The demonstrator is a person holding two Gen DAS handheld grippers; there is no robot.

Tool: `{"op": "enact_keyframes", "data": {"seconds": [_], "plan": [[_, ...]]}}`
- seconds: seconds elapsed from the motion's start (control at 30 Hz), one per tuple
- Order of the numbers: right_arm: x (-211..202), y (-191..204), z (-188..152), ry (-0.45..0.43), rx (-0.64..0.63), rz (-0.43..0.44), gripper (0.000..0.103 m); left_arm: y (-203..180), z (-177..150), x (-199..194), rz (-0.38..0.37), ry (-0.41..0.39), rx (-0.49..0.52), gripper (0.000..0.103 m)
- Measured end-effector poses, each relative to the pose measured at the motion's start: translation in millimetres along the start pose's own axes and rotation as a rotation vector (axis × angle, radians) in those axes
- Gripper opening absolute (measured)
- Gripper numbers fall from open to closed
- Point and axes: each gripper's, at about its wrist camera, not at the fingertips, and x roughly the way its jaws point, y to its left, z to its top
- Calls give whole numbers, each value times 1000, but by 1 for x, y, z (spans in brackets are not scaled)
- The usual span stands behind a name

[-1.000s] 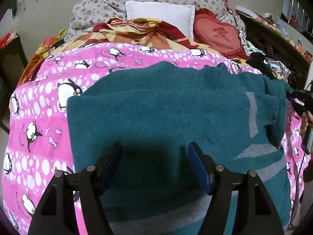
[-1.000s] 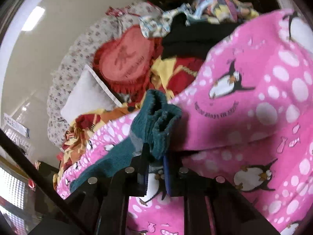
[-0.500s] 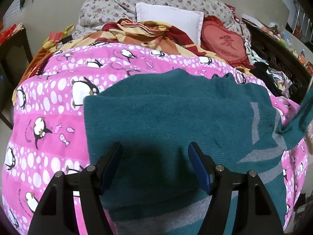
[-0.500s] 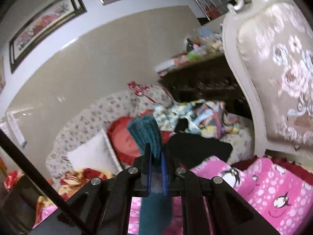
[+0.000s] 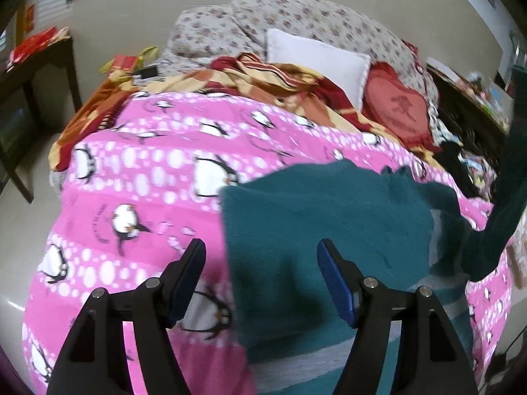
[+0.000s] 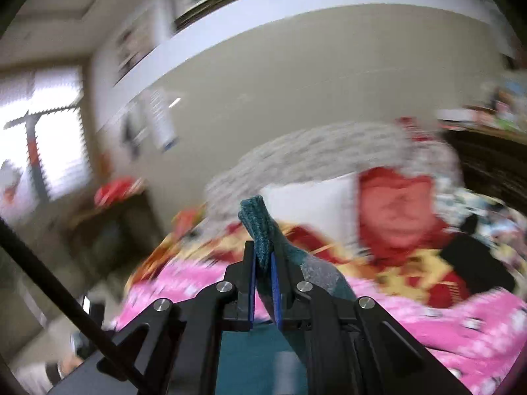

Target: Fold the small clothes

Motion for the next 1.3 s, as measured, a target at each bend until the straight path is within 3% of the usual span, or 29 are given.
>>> {"op": "enact_keyframes", "data": {"seconds": [0.13, 0.2, 0.3, 0.33, 0.43, 0.57, 0.63, 0.77, 0.9, 0.97, 1.03, 1.1, 1.17, 1.3], "plan": [[84, 47, -47, 141, -28, 118, 9, 18, -1, -4, 16, 0, -35, 71], [133, 62, -82, 264, 0, 193, 9, 22, -3, -4, 21, 4, -42, 71], [171, 64, -124, 439, 49, 274, 20, 23, -5, -5, 22, 10, -37, 71], [168, 60, -129, 445, 61, 290, 29, 23, -5, -6, 18, 8, -29, 71], [135, 40, -119, 380, 44, 258, 33, 20, -5, -5, -2, -1, -18, 77], [73, -16, -100, 271, 84, 141, 54, 6, -6, 3, -44, 5, 9, 81], [47, -44, -101, 257, 90, 68, 55, -8, -8, 10, -54, 21, 51, 90], [19, -93, -114, 285, 139, -52, 55, -24, -11, 29, -30, 51, 89, 90], [-4, -130, -129, 291, 212, -116, 55, -28, -10, 46, -69, 83, 49, 90], [-12, -146, -138, 285, 256, -133, 55, -32, -12, 56, -101, 119, 47, 79], [-19, -157, -141, 282, 276, -150, 55, -40, -13, 66, -118, 159, 54, 27], [-23, -164, -144, 278, 300, -152, 55, -46, -14, 68, -61, 144, 80, 15], [-21, -167, -145, 280, 309, -151, 55, -47, -13, 64, -55, 113, 80, 6], [-2, -161, -147, 305, 289, -145, 55, -40, -1, 34, -98, 31, 49, 3]]}}
